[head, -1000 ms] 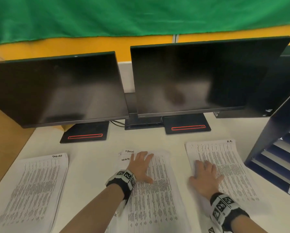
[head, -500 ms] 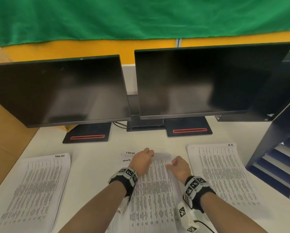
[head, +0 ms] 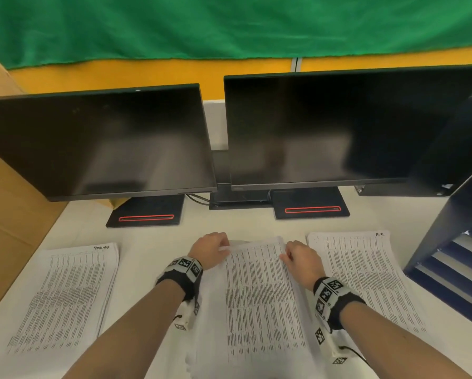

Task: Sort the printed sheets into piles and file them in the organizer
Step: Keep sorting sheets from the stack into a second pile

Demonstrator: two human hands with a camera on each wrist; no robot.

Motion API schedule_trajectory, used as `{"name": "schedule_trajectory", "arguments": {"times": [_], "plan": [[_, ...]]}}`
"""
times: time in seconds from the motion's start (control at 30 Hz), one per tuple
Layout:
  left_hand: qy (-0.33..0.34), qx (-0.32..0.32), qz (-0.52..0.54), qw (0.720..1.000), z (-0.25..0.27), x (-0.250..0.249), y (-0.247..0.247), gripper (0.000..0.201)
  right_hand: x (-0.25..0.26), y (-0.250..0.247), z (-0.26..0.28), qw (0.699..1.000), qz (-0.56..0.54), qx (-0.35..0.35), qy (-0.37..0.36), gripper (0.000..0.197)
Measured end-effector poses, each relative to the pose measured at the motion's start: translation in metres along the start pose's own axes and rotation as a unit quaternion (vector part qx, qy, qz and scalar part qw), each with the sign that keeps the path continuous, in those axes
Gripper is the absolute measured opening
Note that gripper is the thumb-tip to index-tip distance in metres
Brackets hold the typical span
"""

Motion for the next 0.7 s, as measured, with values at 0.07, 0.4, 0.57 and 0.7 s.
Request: {"name": "schedule_trajectory", "arguments": {"times": [0.07, 0.4, 0.57, 0.7], "plan": [[-0.021, 0.0, 0.001, 1.0, 0.004, 0.018, -0.004, 0.017, 0.0, 0.003, -0.001, 1.0, 0.008, 0.012, -0.003, 0.024], [-0.036, 0.003, 0.03, 0.999, 0.005, 0.038, -0.004, 0.03, -0.016, 0.006, 0.016, 0.994, -0.111, 0.006, -0.007, 0.008], [-0.035, -0.046, 0.047, 0.997, 0.003, 0.037, -0.013, 0.023, -0.038, 0.012, 0.032, 0.972, -0.234, -0.003, 0.025, 0.03], [-0.017, 0.008, 0.003, 1.0, 0.006, 0.033, -0.005, 0.02, -0.031, 0.017, 0.037, 0.966, -0.256, 0.019, 0.014, 0.03]]}}
Point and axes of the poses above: each hand's wrist, its own z-axis away from the middle knuckle, its own y-axis out of the palm, x = y × z, the point moved 9 cm from there along -z, towards the middle knuckle, and after that the axes turned 6 degrees about z, right-handed, at the moved point
